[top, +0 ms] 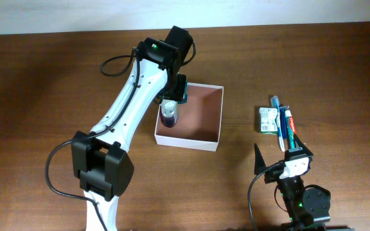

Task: Pack container
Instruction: 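Lower the soap bottle into the box beside the Listerine bottle, then open left gripper and withdraw it up and left from the box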

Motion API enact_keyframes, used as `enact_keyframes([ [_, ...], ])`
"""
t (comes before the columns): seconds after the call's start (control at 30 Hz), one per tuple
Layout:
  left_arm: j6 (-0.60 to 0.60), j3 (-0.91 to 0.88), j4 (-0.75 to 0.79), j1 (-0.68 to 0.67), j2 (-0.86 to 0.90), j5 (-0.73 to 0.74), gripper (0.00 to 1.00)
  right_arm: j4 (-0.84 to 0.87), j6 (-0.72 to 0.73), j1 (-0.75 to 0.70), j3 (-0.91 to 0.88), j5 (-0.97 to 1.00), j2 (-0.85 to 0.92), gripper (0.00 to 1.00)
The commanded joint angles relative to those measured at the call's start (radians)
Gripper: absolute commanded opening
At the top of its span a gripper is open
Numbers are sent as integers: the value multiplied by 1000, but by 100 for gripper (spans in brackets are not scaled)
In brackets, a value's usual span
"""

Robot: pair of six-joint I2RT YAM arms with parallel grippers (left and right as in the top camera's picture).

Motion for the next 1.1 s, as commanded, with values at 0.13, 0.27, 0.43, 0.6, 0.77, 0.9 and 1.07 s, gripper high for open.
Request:
enact_keyframes([
  [0.13,-6,3,0,-12,-4,-9,55,-5,5,-8,-5,-2,-7,98],
  [0.27,68,5,3,-10,-5,74,55,-5,5,-8,-5,-2,-7,98],
  [0.43,74,21,-4,6,-5,84,56,-5,5,-8,-5,-2,-7,98],
  [0.6,76,70,-17,23,-5,96,56,-5,5,-8,-5,-2,-7,98],
  [0.77,101,146,-58,47,-5,140,56,-5,5,-8,-5,-2,-7,98],
  [0.9,101,204,-86,82,-5,140,56,-5,5,-8,-5,-2,-7,98],
  [1.07,100,236,-95,145,-5,140,51,-5,5,-8,-5,-2,-7,98],
])
